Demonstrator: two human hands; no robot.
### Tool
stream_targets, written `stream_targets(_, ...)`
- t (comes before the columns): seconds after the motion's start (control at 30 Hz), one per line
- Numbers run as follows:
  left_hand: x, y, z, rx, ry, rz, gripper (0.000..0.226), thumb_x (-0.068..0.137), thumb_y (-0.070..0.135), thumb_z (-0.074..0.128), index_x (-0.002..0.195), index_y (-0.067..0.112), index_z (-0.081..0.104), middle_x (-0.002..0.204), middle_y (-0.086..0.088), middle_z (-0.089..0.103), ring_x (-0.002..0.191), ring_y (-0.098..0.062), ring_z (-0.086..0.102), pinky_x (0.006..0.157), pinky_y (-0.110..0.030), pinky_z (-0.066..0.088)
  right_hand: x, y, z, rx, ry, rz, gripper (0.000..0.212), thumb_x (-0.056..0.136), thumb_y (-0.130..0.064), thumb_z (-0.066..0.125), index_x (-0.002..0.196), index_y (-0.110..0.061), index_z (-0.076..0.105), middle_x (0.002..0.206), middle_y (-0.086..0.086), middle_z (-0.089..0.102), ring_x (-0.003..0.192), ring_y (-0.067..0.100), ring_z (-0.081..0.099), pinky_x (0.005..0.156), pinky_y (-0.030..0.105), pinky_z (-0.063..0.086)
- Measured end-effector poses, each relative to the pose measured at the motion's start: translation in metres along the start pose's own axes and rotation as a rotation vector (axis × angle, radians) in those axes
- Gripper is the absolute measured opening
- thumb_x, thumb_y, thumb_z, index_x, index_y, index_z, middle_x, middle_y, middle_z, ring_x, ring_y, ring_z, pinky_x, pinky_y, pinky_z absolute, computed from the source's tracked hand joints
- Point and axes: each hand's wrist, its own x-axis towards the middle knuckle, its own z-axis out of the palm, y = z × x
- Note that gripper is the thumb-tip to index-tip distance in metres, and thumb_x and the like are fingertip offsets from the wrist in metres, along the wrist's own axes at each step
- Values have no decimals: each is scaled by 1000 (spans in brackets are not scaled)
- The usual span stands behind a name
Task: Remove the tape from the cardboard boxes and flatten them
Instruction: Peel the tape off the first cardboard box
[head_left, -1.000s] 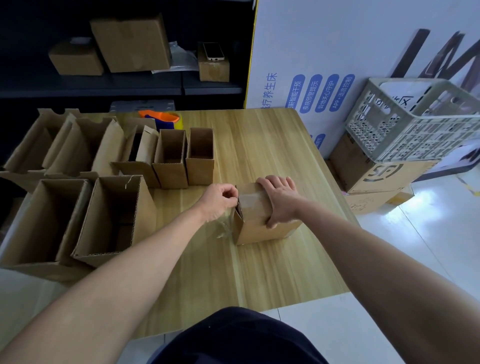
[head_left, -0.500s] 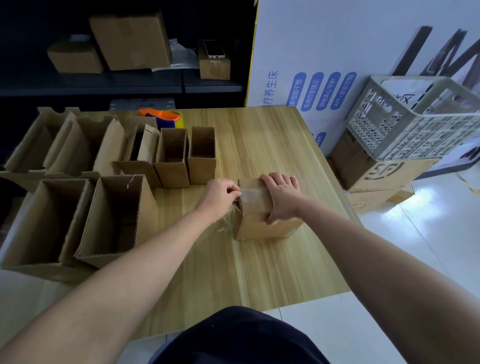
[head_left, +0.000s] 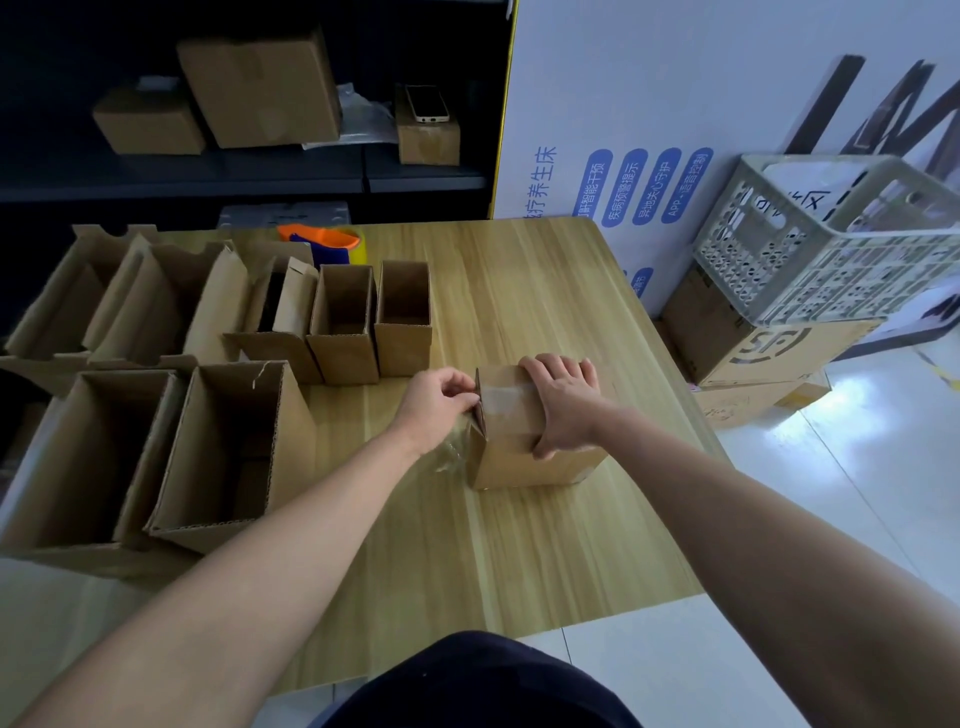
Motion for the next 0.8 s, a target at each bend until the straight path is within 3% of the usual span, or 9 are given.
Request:
stream_targets(0.37,2,2,-2,-85,-70,-18,4,83,-3,65,84,-1,68,71,0,64,64,-3,57,61,-5,45,2,2,-1,6,-13,0,121,48,-44,84,143,-25,11,141,0,20,133,26,16,114,49,-2)
stream_targets(0.5,5,1,-2,-45,-88,-4,9,85,-2,64,80,5,67,70,1,63,65,-4,57,62,-7,46,2,2,-2,12,-13,1,121,49,-44,84,144,-25,10,141,0,20,134,26,16,114,49,-3)
stream_targets(0.63,10,-1,-3,70,-151,43,13,87,3,61,76,10,63,72,1,61,65,-8,54,66,-19,48,2,0,-4,3,-33,10,123,51,-44,84,145,-25,8,144,1,19,136,27,13,114,50,-5)
stream_targets(0.8,11,3,0,24,-155,29,26,79,-6,60,64,15,56,63,3,53,58,-7,44,56,-14,39,1,-2,-6,-27,-46,24,124,50,-43,83,145,-24,7,143,1,19,135,26,14,115,49,-1)
